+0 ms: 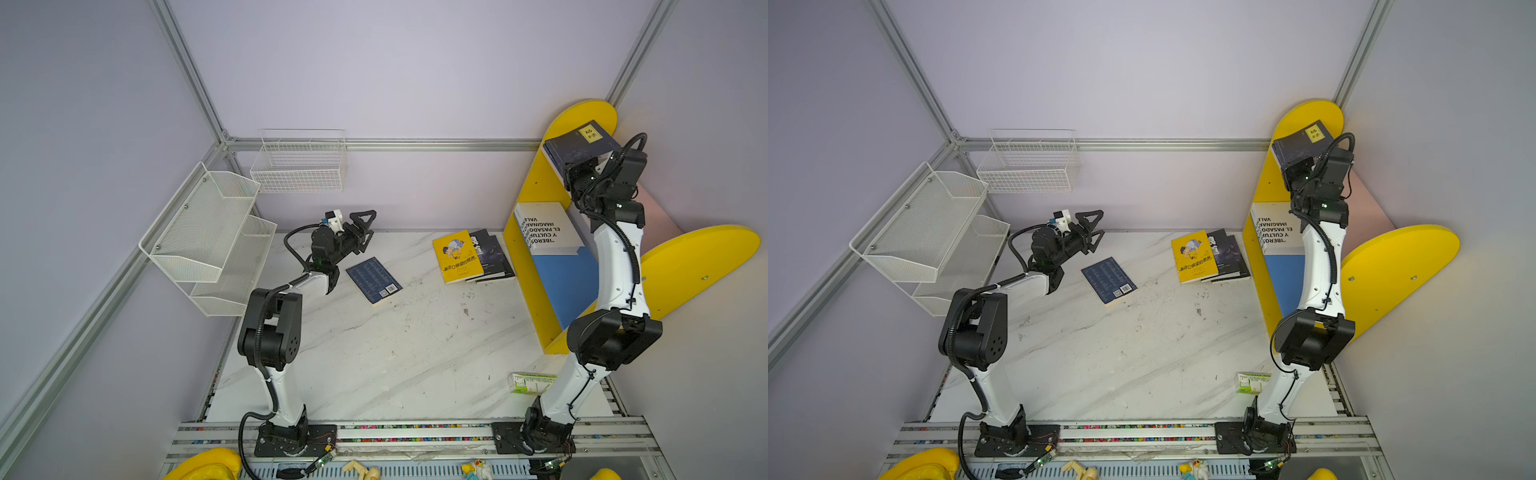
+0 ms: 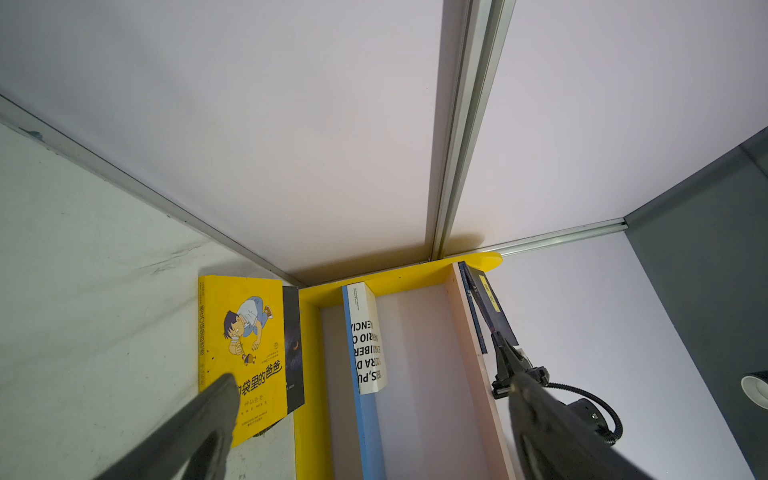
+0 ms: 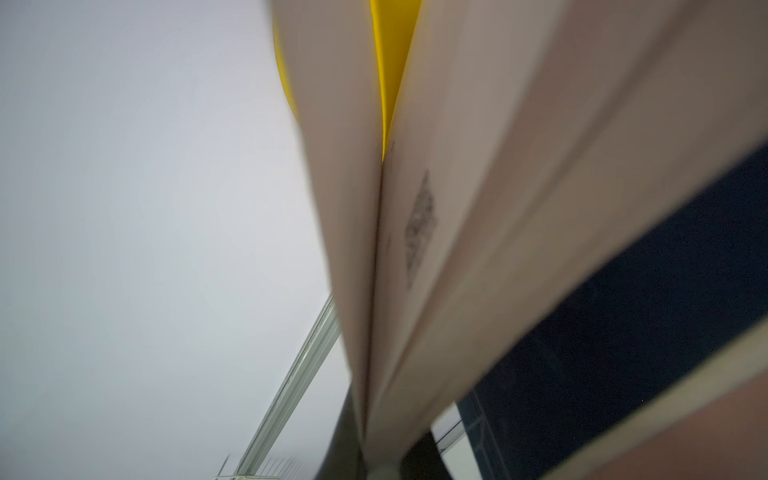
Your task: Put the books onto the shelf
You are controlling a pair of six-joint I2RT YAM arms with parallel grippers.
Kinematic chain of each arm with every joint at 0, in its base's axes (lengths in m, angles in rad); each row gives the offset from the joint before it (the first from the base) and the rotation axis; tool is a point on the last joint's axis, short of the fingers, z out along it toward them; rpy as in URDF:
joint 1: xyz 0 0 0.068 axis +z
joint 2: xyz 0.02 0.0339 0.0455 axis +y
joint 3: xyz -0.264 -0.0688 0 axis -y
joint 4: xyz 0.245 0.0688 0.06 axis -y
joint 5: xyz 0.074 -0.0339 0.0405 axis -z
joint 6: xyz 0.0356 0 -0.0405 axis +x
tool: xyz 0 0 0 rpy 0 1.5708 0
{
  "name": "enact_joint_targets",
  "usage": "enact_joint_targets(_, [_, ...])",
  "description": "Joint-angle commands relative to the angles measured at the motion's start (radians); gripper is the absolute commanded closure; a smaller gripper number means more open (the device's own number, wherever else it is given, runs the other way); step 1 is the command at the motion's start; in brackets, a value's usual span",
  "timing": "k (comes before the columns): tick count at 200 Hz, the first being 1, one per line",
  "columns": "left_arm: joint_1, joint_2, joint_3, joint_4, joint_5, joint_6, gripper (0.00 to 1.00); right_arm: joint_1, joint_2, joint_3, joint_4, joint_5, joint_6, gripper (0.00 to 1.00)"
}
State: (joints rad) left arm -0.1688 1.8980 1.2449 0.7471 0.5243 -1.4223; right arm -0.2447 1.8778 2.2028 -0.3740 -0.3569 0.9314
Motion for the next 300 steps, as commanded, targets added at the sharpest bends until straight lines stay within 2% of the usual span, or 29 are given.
enact_joint_targets(1, [-0.001,-0.001,-0.024,0.055,0.011,-0.007,0.0,-0.005,0.016,0.02,0.049,-0.032,-0.005,0.98])
enact_joint_targets(24, [-0.002,0.002,-0.028,0.058,0.011,-0.012,0.0,-0.01,0.017,0.01,0.049,-0.027,-0.007,0.97])
enact_joint_targets(48, [-0.001,0.004,-0.033,0.058,0.015,-0.017,0.0,-0.016,0.021,-0.002,0.049,-0.023,-0.001,0.9])
enact_joint_targets(72, [-0.001,0.01,-0.033,0.062,0.019,-0.026,0.01,-0.021,0.017,-0.011,0.05,-0.003,0.014,0.79])
enact_joint_targets(94, [-0.001,0.016,-0.034,0.075,0.023,-0.039,0.0,-0.029,0.02,0.003,0.049,0.004,0.026,0.63])
enact_joint_targets(112, [-0.001,0.021,-0.037,0.085,0.025,-0.048,0.01,-0.034,0.029,0.029,0.041,-0.007,0.03,0.55])
enact_joint_targets(207, [0.0,0.045,-0.06,0.148,0.04,-0.09,0.0,-0.042,0.018,0.056,-0.037,0.067,0.026,0.42])
enact_joint_targets(229, [0.0,0.052,-0.065,0.16,0.045,-0.097,0.0,-0.04,0.021,0.098,-0.101,0.099,0.008,0.4])
enact_joint_targets(300, [0.002,0.096,-0.072,0.242,0.059,-0.149,0.0,-0.031,0.069,0.239,-0.28,0.091,-0.074,0.38])
